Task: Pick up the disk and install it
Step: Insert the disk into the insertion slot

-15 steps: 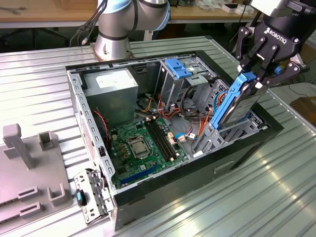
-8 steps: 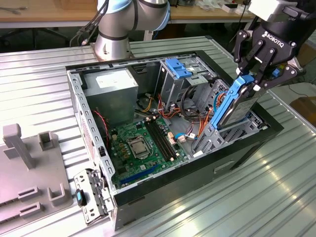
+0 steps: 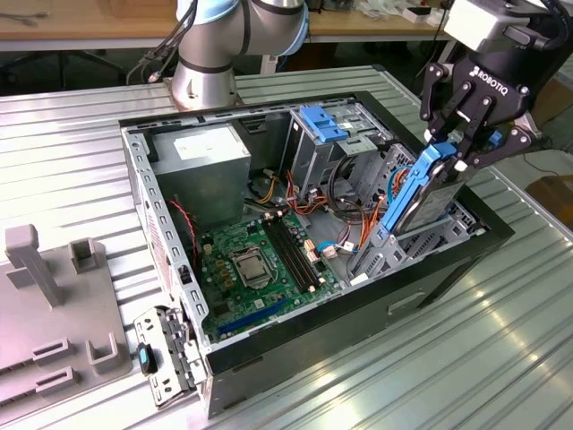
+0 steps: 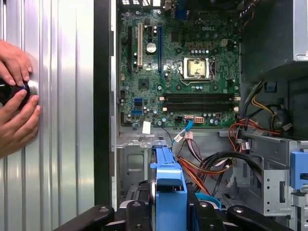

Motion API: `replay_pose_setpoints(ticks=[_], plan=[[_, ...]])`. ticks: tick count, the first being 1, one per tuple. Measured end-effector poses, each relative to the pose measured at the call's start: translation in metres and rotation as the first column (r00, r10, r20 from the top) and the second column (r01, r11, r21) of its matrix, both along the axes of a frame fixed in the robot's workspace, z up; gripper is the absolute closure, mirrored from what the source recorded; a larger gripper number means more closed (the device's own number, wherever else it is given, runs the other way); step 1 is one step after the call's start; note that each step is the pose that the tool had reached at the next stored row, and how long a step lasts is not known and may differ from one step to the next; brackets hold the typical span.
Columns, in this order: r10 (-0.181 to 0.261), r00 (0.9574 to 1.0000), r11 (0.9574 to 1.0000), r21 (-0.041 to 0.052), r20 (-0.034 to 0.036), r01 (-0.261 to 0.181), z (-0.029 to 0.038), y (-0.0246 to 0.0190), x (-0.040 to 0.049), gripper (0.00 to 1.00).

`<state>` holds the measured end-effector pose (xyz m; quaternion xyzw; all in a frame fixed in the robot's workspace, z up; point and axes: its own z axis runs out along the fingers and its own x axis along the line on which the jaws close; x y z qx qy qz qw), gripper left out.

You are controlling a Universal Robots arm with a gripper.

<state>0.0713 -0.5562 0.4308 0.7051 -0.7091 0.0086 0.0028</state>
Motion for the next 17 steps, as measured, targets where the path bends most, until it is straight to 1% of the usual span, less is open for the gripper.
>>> replay_pose_setpoints(ticks=[17], plan=[[-0.001,1.0000,1.0000,0.0016,0.0000,0.001,-0.0147,0.0000,0.0000,0.63]])
